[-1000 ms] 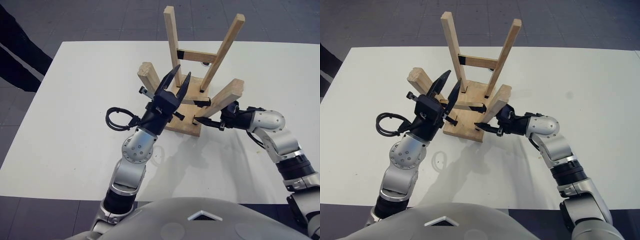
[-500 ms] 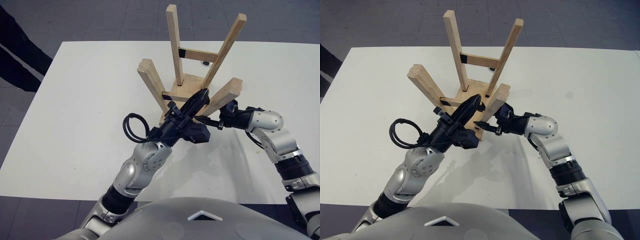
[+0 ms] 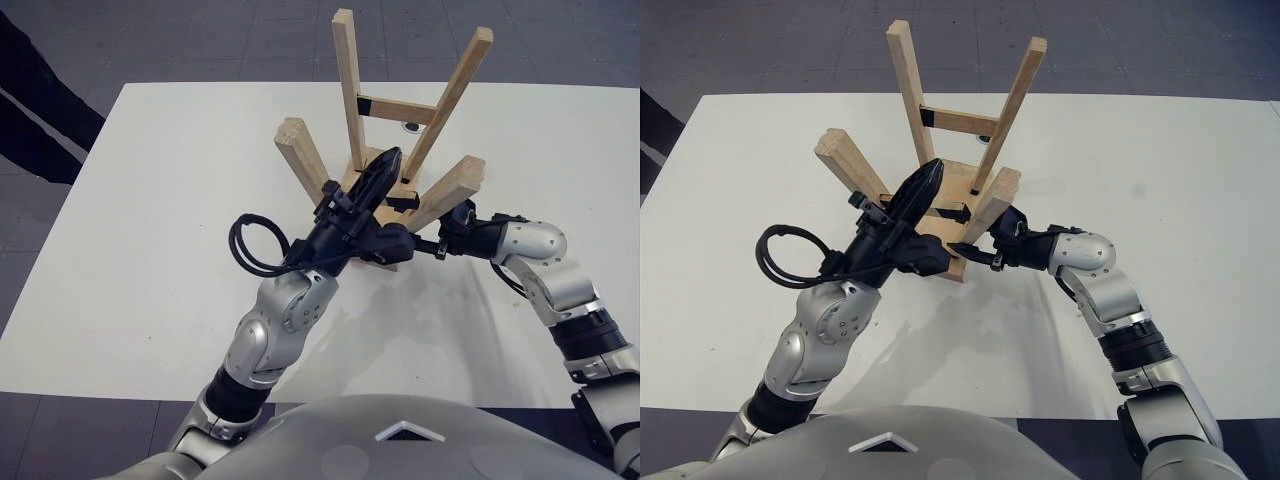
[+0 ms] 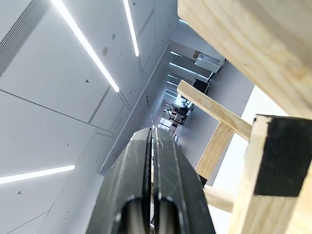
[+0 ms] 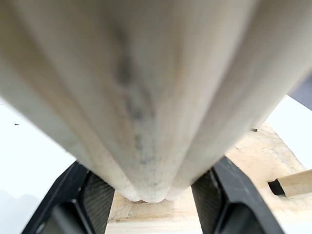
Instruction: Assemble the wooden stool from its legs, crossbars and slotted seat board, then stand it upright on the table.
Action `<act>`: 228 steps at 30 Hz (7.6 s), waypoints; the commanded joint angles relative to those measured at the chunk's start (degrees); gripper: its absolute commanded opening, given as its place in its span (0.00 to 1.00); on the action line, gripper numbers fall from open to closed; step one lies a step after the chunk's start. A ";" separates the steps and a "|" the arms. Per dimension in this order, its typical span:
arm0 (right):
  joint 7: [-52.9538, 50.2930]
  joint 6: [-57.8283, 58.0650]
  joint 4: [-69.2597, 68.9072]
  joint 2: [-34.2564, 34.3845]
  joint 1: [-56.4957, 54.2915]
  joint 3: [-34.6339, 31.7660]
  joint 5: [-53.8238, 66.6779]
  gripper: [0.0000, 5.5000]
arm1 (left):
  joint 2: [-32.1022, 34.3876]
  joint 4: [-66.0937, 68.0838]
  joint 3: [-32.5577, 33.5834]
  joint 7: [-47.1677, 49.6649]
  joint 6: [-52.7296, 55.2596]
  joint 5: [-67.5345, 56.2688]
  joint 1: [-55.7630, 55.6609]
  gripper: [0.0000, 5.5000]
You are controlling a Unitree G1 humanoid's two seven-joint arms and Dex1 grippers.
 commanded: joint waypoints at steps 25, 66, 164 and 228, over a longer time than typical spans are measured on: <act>-1.49 13.64 4.84 -2.65 8.44 7.98 -8.17 0.37 | 4.38 19.76 -9.43 -9.44 5.35 11.62 2.39 0.02; -2.37 23.75 -2.60 -4.63 7.99 10.98 -5.78 0.37 | 5.26 21.11 -10.88 -9.45 3.91 9.20 3.07 0.02; -7.60 18.47 -20.12 5.32 22.83 1.59 -5.64 0.02 | 1.50 28.38 18.23 -17.67 21.03 -60.40 3.37 0.02; -28.70 28.32 -44.91 -17.81 8.71 -44.41 45.50 0.02 | 12.70 -4.36 25.31 -32.31 14.71 -89.54 12.77 0.02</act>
